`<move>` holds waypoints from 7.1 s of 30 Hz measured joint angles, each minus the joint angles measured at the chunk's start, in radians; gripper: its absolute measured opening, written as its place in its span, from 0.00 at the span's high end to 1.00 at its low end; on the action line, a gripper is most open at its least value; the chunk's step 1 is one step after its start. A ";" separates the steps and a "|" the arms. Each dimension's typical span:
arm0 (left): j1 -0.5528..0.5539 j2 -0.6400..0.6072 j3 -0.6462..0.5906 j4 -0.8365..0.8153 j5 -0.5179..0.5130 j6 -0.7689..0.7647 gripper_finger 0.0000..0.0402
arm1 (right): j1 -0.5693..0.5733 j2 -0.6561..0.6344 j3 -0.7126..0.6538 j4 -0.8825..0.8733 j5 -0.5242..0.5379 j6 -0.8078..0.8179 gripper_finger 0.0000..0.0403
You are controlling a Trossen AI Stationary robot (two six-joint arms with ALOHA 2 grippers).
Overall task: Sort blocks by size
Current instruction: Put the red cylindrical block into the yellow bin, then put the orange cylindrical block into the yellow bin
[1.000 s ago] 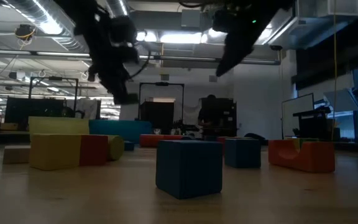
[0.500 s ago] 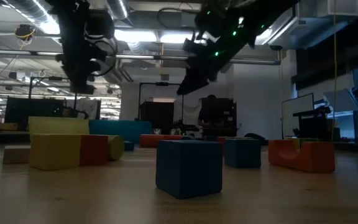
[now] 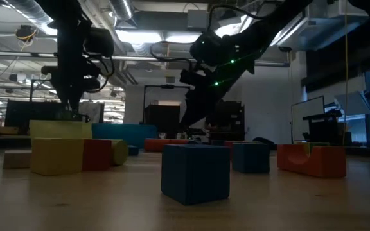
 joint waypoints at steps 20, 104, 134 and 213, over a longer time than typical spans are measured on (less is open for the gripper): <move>-0.052 0.003 0.000 0.188 0.256 0.091 0.50 | 0.000 0.092 0.002 -0.020 -0.039 -0.002 0.51; -0.327 0.003 0.001 0.544 0.518 0.607 0.70 | 0.039 0.100 0.403 -0.134 -0.131 0.016 0.46; -0.039 -0.024 0.000 0.083 -0.067 0.179 0.56 | 0.040 0.160 0.335 -0.256 -0.077 -0.003 0.40; -0.324 -0.020 0.001 0.342 0.534 0.617 0.71 | 0.067 0.271 0.632 -0.231 -0.251 -0.016 0.67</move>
